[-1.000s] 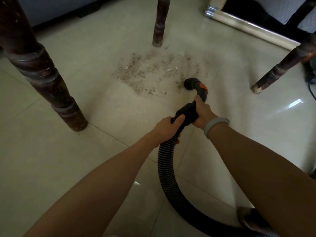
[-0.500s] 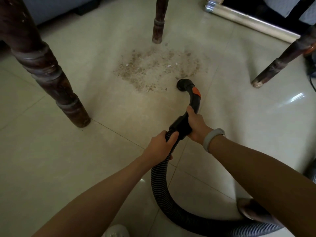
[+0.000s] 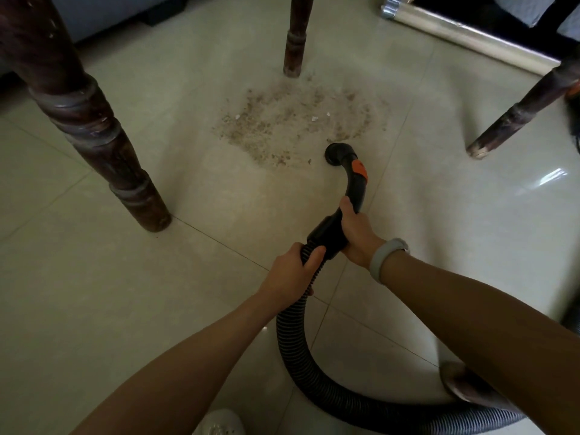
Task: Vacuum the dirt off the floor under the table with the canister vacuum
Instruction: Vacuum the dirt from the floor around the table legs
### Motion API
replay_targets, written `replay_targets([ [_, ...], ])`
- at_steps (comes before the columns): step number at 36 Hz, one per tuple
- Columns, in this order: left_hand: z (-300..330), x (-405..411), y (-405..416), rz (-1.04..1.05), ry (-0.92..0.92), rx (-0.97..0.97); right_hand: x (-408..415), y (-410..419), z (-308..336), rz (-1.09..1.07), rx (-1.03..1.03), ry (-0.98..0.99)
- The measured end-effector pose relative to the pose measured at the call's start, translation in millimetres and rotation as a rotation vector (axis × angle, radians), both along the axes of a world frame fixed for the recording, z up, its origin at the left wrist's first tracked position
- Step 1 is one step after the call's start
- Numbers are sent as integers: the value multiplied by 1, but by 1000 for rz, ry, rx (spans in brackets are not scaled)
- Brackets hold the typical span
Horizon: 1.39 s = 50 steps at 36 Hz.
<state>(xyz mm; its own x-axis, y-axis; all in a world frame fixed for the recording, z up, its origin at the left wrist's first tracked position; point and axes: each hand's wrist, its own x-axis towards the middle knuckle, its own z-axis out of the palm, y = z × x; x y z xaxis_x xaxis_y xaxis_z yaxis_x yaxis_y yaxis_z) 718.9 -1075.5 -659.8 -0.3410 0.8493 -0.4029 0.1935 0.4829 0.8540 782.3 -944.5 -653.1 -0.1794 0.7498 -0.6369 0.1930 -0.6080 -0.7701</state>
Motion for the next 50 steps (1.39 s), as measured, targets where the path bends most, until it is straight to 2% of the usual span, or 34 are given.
replay_targets([
  [7, 10, -7, 25, -61, 27, -10, 0, 18, 16, -71, -18, 49],
  [23, 24, -19, 57, -27, -22, -1, -17, 46, 41, 21, -21, 20],
  [37, 12, 12, -21, -37, -104, -7, 16, -16, 16, 71, -110, 47],
  [50, 17, 31, -38, -15, -47, 19, 34, -34, 23, 79, -189, 150],
])
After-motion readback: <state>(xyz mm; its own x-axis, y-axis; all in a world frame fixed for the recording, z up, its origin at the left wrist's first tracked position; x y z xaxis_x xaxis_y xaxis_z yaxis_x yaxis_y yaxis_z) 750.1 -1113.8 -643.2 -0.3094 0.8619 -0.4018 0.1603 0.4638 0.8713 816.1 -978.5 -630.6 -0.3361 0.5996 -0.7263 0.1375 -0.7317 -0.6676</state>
